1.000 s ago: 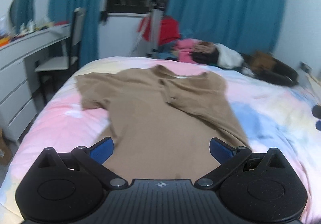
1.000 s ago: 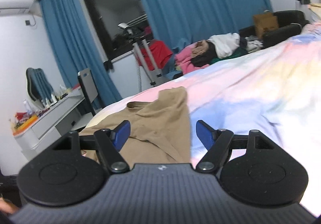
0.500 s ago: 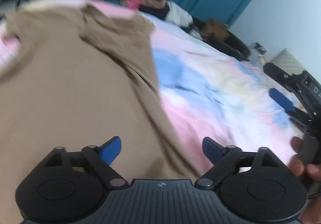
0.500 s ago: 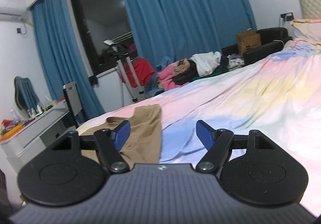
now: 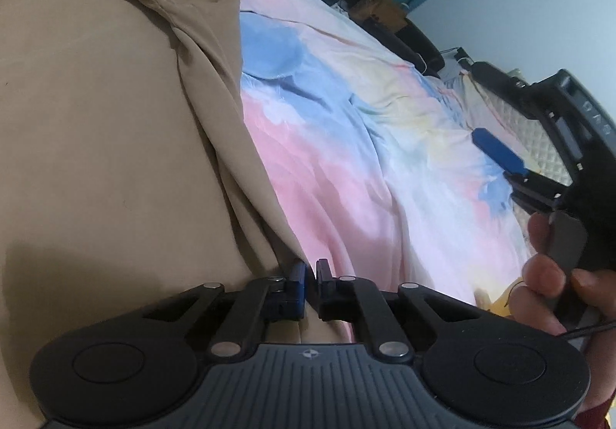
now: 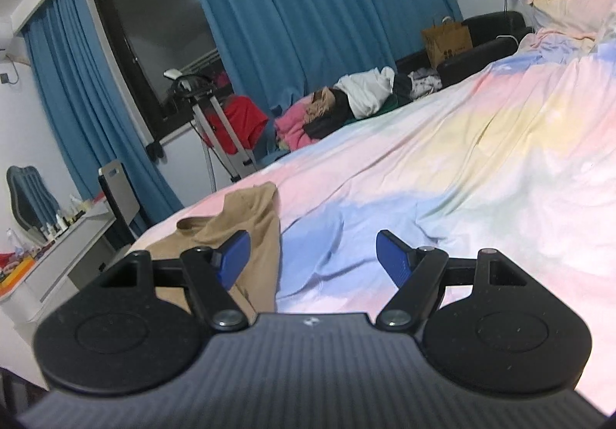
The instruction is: Fold clothes
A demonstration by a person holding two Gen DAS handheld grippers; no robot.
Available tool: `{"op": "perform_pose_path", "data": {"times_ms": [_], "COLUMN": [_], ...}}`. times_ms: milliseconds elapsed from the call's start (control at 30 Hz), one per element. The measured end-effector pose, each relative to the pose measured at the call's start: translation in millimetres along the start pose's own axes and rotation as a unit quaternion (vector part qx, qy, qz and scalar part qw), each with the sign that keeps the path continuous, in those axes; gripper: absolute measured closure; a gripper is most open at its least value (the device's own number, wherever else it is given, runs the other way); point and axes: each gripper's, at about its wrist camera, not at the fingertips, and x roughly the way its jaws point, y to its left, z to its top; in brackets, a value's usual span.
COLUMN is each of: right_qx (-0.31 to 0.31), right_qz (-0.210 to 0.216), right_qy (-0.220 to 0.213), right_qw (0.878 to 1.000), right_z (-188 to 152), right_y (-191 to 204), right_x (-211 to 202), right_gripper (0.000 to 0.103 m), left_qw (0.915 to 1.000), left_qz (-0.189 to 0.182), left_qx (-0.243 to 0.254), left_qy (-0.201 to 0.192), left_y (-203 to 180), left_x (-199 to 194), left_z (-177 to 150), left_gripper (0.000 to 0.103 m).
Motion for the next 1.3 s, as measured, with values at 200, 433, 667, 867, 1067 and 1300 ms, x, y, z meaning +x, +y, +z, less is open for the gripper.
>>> {"op": "perform_pose_path", "data": {"times_ms": [200, 433, 667, 867, 1067, 1300], "right_qx": [-0.002, -0.004, -0.018, -0.026, -0.032, -0.057], "right_qz": [0.0, 0.001, 0.003, 0.014, 0.021, 0.014], "right_qy": [0.017, 0.04, 0.059, 0.066, 0.08, 0.098], "right_qw": [1.0, 0.999, 0.998, 0.997, 0.996, 0.993], "right_z": [-4, -9, -15, -19, -24, -43], "right_y": [3, 6, 14, 22, 26, 34], "right_x": [5, 12, 18, 15, 25, 46], "right_gripper": [0.029, 0.029, 0.029, 0.029, 0.029, 0.029], "left_qw": [0.9973, 0.9911, 0.9884, 0.9892, 0.986, 0.9766], "left_qz": [-0.023, 0.031, 0.1, 0.093, 0.077, 0.118], "left_qx": [-0.069, -0.128, -0.103, -0.111, -0.146, -0.159], "left_qy": [0.002, 0.02, 0.05, 0.022, -0.022, -0.084], "left_y": [27, 69, 80, 80, 88, 114], "left_x": [-37, -65, -53, -60, -58, -8], "left_z": [12, 21, 21, 46, 90, 159], "left_gripper": [0.102, 0.102, 0.102, 0.061, 0.036, 0.028]}}
